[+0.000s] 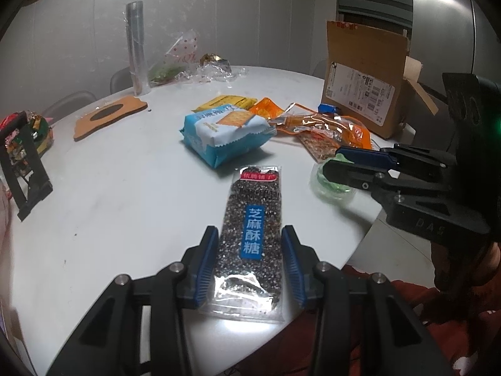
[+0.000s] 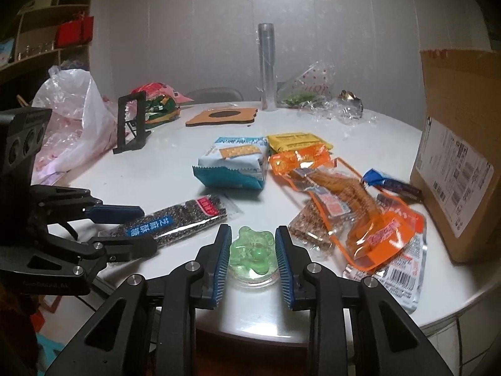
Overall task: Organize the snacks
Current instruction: 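Carry the jelly cup and sesame bar to the box and release both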
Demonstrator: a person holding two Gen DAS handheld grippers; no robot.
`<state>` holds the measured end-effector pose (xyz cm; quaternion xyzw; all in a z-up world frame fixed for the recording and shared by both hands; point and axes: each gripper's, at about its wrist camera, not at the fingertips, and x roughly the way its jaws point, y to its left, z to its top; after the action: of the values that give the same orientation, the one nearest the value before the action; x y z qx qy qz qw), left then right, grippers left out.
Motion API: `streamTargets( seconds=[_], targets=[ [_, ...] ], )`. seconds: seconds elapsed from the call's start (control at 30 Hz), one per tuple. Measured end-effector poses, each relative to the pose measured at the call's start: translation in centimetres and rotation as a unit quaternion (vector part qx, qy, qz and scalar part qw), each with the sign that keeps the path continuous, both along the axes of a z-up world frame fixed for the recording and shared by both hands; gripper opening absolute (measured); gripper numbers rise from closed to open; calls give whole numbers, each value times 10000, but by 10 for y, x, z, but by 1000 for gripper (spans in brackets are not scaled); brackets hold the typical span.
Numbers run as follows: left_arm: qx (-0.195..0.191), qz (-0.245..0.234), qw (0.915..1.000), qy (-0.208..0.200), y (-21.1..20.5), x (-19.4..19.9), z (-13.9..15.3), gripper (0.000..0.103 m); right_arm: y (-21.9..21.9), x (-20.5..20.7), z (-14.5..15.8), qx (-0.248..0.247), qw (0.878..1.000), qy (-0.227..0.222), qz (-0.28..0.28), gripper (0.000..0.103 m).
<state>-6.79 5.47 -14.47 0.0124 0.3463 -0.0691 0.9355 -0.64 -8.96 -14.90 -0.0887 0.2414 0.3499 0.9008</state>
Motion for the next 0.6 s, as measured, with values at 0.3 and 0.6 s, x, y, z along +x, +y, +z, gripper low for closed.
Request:
streamTargets(
  seconds=[0.3, 0.6],
  targets=[
    [15, -53, 9996, -287, 0, -13, 23, 38, -7, 3, 18, 80, 9993, 3, 372, 24],
    [215, -27, 9955, -924, -2, 1, 83, 38, -19, 18, 85, 114, 9970, -365, 678, 24]
  ],
)
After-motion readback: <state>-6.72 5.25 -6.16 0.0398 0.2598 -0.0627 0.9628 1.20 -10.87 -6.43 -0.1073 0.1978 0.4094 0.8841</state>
